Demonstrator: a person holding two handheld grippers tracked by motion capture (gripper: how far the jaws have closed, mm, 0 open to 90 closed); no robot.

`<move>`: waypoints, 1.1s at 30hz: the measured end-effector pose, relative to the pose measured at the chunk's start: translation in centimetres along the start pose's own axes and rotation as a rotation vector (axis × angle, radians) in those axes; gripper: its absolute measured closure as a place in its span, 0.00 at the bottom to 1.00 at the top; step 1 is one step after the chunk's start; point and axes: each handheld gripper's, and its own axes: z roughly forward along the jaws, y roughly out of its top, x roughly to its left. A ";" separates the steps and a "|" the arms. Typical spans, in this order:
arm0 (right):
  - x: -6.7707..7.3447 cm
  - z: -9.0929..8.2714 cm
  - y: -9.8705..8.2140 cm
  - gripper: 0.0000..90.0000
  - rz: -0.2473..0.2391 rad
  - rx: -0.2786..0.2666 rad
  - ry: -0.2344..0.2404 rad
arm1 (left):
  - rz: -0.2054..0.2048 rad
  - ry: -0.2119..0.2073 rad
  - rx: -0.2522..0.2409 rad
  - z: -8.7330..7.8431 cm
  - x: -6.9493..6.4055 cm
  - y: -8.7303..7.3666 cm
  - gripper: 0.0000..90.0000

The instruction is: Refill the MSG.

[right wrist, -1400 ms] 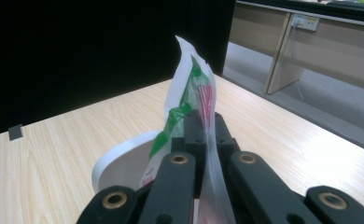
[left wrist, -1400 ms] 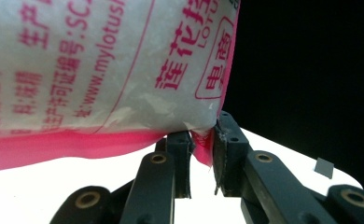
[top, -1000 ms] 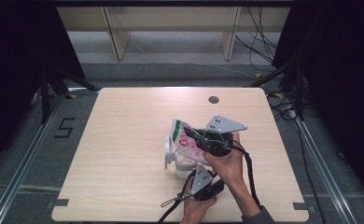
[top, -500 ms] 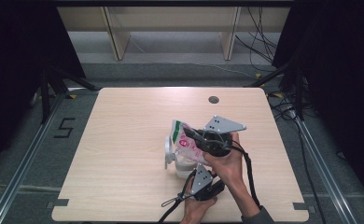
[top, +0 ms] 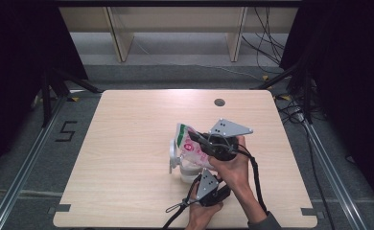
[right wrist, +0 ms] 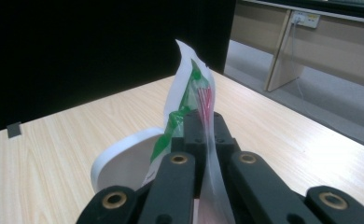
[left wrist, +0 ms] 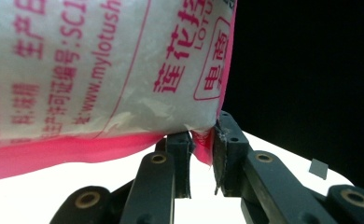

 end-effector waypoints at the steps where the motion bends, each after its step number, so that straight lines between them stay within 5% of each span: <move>1: 0.2 0.1 0.0 1.00 0.007 -0.006 0.004 | -0.002 0.001 0.001 0.0 0.0 0.0 0.87; 33: -0.1 -0.4 0.6 1.00 0.008 -0.009 -0.003 | 0.024 0.001 -0.022 0.8 -0.2 0.7 0.87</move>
